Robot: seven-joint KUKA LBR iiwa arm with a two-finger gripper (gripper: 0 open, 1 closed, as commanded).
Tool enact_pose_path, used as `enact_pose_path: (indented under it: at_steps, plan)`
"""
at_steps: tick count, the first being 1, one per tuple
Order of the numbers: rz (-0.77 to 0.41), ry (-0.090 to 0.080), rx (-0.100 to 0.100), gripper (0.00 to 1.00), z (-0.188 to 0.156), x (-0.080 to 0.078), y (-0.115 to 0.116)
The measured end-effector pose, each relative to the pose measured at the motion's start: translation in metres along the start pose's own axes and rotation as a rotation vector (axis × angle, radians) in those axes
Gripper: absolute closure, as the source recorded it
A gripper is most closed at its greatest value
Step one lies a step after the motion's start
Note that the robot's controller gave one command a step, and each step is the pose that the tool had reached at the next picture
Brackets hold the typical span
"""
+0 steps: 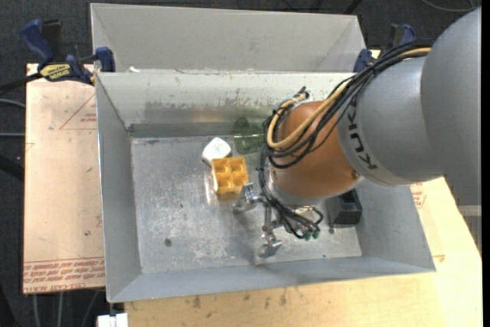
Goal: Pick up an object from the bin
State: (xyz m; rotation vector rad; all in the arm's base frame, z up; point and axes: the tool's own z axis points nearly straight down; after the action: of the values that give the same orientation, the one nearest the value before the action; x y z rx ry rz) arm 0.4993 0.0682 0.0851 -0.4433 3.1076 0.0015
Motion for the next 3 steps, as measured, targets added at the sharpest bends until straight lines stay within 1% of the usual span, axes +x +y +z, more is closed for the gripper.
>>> enact_pose_path:
  at_steps: [1,2,3]
  plan:
    - [-0.180,0.001,-0.001,0.00,-0.007,-0.045,0.019]
    - [-0.145,0.000,-0.003,0.00,-0.022,-0.057,-0.002]
    - [-0.036,-0.002,0.000,0.00,-0.020,-0.079,-0.011]
